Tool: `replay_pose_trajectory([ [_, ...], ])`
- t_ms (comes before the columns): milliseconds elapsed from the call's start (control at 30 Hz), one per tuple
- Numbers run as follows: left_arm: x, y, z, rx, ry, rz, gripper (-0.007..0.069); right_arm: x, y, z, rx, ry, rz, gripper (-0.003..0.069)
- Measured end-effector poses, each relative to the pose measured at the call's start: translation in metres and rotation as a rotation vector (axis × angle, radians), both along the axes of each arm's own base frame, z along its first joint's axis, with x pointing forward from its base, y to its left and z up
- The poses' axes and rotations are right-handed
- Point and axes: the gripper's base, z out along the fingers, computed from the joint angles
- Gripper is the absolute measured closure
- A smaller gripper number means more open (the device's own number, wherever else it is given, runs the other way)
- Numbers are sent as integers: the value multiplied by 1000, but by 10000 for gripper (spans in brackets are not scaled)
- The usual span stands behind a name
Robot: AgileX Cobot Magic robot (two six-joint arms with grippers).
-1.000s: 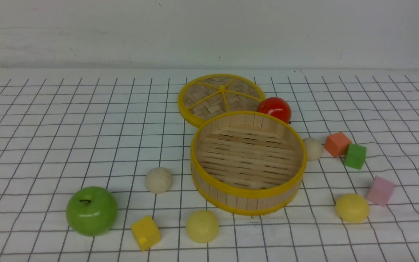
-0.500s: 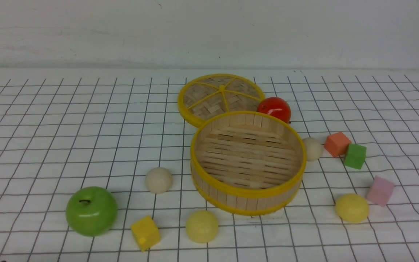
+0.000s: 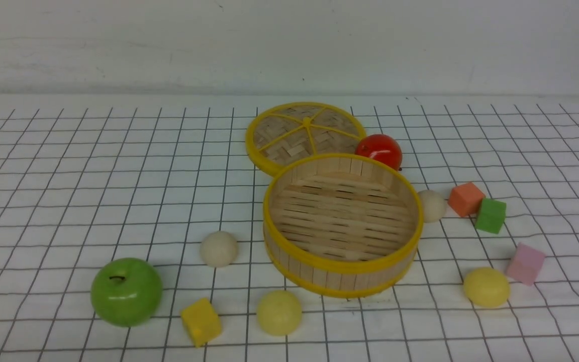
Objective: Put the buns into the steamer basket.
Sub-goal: Use the left arm to grab a steamed stuffed bun
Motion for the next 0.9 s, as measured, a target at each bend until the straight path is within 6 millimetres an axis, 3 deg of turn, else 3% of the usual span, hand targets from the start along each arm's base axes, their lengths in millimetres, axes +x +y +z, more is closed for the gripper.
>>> replay_pose_trajectory([
  [100, 0, -9, 32, 200, 58, -86, 593, 0, 0, 0, 0, 0, 0, 420],
  [200, 11, -16, 47, 306, 200, -182, 620, 0, 0, 0, 0, 0, 0, 420],
  [267, 33, -22, 57, 418, 442, -310, 629, 0, 0, 0, 0, 0, 0, 420],
  [333, 47, -23, 58, 460, 558, -361, 629, 0, 0, 0, 0, 0, 0, 420],
  [400, 81, -23, 56, 534, 756, -426, 629, 0, 0, 0, 0, 0, 0, 420],
  [467, 95, -22, 53, 561, 805, -441, 634, 0, 0, 0, 0, 0, 0, 420],
  [500, 119, -22, 46, 587, 868, -463, 638, 0, 0, 0, 0, 0, 0, 420],
  [533, 121, -23, 45, 588, 876, -466, 638, 0, 0, 0, 0, 0, 0, 420],
  [567, 141, -26, 38, 589, 918, -500, 638, 0, 0, 0, 0, 0, 0, 420],
  [667, 159, -41, 32, 605, 919, -575, 638, 0, 0, 0, 0, 0, 0, 420],
  [700, 169, -63, 31, 636, 891, -648, 638, 0, 0, 0, 0, 0, 0, 420],
  [733, 171, -63, 30, 635, 891, -645, 638, 0, 0, 0, 0, 0, 0, 420],
  [767, 176, -86, 28, 672, 873, -710, 638, 0, 0, 0, 0, 0, 0, 420],
  [900, 193, -144, 18, 787, 880, -805, 638, 0, 0, 0, 0, 0, 0, 420],
])
